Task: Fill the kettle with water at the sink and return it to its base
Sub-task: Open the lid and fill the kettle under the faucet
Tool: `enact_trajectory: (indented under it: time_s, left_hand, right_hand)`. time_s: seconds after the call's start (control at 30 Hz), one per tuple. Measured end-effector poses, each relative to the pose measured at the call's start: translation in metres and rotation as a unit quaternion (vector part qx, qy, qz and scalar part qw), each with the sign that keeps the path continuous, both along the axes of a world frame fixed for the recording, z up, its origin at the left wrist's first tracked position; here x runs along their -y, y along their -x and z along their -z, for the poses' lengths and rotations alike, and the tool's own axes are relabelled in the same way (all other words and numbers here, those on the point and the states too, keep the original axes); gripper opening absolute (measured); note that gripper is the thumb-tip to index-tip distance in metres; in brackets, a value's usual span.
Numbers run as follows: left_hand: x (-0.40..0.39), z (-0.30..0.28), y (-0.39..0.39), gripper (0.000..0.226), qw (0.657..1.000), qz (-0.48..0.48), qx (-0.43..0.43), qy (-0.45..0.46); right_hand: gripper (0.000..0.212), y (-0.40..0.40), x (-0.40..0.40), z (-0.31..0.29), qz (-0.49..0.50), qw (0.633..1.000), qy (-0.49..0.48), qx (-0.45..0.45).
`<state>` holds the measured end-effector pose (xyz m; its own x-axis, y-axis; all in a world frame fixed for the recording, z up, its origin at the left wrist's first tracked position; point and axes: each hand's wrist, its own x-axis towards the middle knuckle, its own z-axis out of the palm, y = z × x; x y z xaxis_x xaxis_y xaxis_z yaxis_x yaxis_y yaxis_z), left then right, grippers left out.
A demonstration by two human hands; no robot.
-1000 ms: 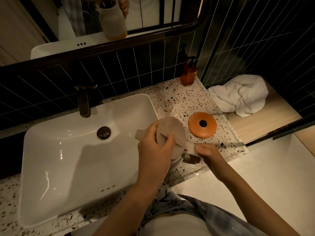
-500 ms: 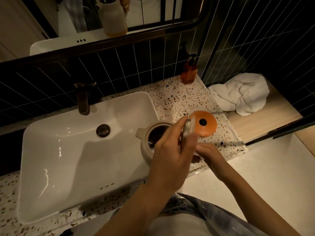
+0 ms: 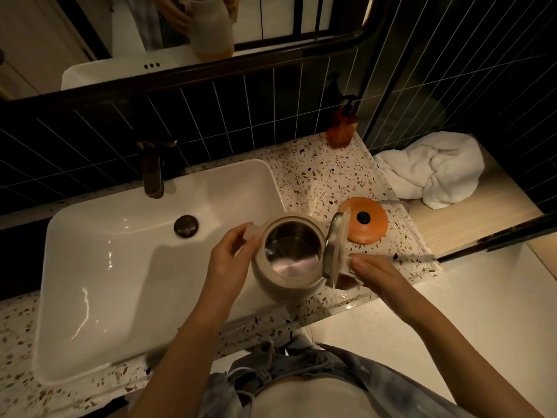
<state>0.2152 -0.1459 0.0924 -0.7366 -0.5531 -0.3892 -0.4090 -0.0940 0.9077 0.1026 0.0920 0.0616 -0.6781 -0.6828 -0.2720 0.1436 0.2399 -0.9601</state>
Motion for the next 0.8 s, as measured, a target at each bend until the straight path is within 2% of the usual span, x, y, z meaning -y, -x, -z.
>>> enact_trajectory:
  time_s: [0.07, 0.23, 0.33, 0.4, 0.47, 0.67, 0.73, 0.8]
  left_hand:
    - [-0.003, 0.004, 0.0, 0.028, 0.999, -0.001, -0.017, -0.051]
    - [-0.009, 0.01, 0.002, 0.031, 0.992, -0.043, -0.03, -0.111]
    - [-0.01, 0.014, 0.0, 0.032, 0.986, -0.088, -0.046, -0.132]
    - [-0.008, 0.015, -0.001, 0.036, 0.981, -0.125, -0.062, -0.137]
    - [-0.003, 0.018, -0.002, 0.038, 0.976, -0.153, -0.077, -0.132]
    - [0.029, 0.018, -0.015, 0.032, 0.963, -0.228, -0.092, -0.114]
    - [0.047, 0.015, -0.015, 0.028, 0.956, -0.258, -0.076, -0.116]
    - [0.105, 0.028, -0.033, 0.027, 0.949, -0.282, -0.061, -0.128]
  right_hand:
    - [0.075, 0.0, 0.001, 0.001, -0.003, 1.0, 0.001, -0.004]
    - [0.08, 0.001, 0.01, 0.004, 0.007, 1.0, 0.004, 0.0]
    - [0.067, 0.005, 0.023, 0.003, 0.02, 1.0, 0.012, -0.01]
    - [0.06, 0.008, 0.037, 0.003, 0.021, 0.999, 0.025, -0.018]
    - [0.064, 0.013, 0.054, 0.004, 0.002, 0.999, 0.038, -0.014]
    - [0.069, 0.028, 0.113, 0.002, -0.069, 0.993, 0.061, 0.07]
    - [0.06, 0.026, 0.138, -0.001, -0.07, 0.994, 0.048, 0.074]
    - [0.044, 0.01, 0.203, 0.009, -0.049, 0.995, 0.002, 0.086]
